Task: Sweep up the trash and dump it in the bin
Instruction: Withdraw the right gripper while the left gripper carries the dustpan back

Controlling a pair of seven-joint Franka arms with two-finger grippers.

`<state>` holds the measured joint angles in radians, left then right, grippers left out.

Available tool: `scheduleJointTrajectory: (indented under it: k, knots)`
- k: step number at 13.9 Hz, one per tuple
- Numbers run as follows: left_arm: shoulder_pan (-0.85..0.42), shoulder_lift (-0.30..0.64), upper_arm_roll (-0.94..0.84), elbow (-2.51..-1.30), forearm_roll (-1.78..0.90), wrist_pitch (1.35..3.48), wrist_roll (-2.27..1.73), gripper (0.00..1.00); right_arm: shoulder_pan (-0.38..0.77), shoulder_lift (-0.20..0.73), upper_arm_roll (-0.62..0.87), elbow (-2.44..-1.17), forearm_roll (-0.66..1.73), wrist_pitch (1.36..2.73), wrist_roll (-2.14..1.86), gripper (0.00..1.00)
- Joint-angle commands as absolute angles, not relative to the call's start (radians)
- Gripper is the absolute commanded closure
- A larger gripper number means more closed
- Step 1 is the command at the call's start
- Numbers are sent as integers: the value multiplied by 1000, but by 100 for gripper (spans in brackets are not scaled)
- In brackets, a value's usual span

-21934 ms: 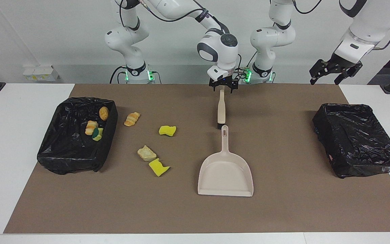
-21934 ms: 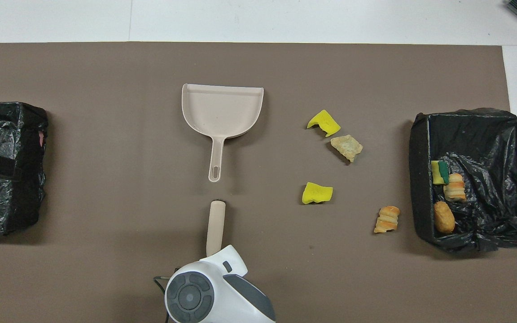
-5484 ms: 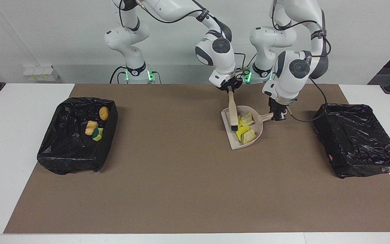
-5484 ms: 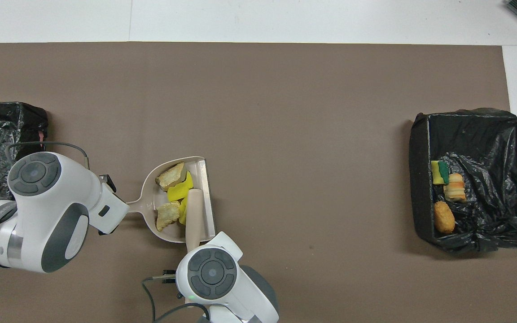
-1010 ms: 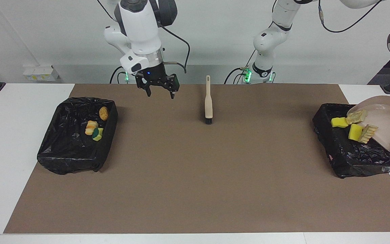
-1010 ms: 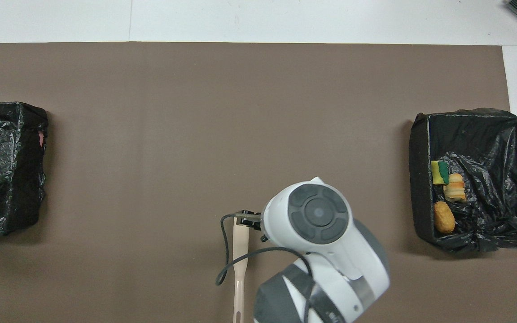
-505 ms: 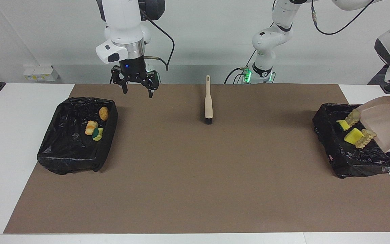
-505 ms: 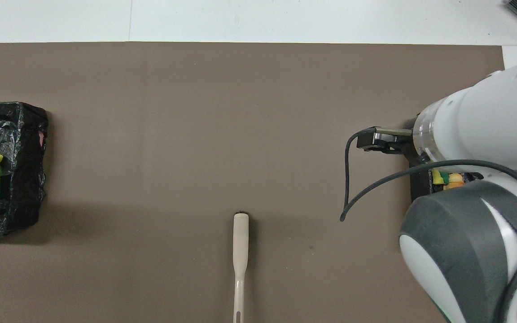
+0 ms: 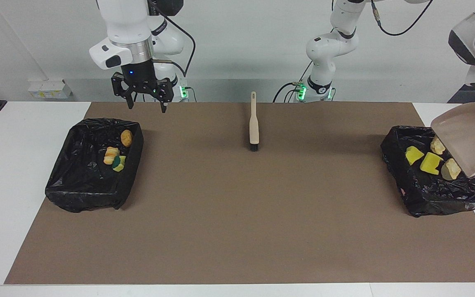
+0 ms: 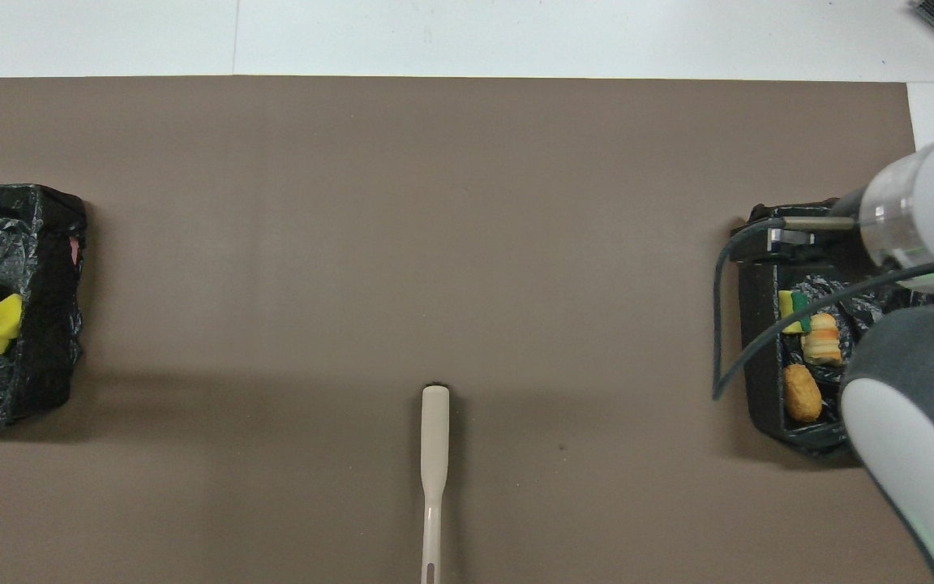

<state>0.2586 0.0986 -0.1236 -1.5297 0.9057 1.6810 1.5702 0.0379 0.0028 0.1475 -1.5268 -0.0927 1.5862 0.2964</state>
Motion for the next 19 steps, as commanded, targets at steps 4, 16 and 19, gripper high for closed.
scheduleJointTrajectory:
  k: [4, 16, 19]
  knots:
    - [235, 5, -120, -1537, 449, 1528, 1246, 100, 74, 8, 65, -1505, -38, 1551, 242, 0]
    - [-216, -14, -126, -1813, 11, 1754, 19, 100, 74, -5, 40, -1525, -20, 1557, 244, 0]
    - [-357, 67, -126, -1825, -5, 1880, -199, 100, 74, -5, 40, -1525, -20, 1560, 247, 0]
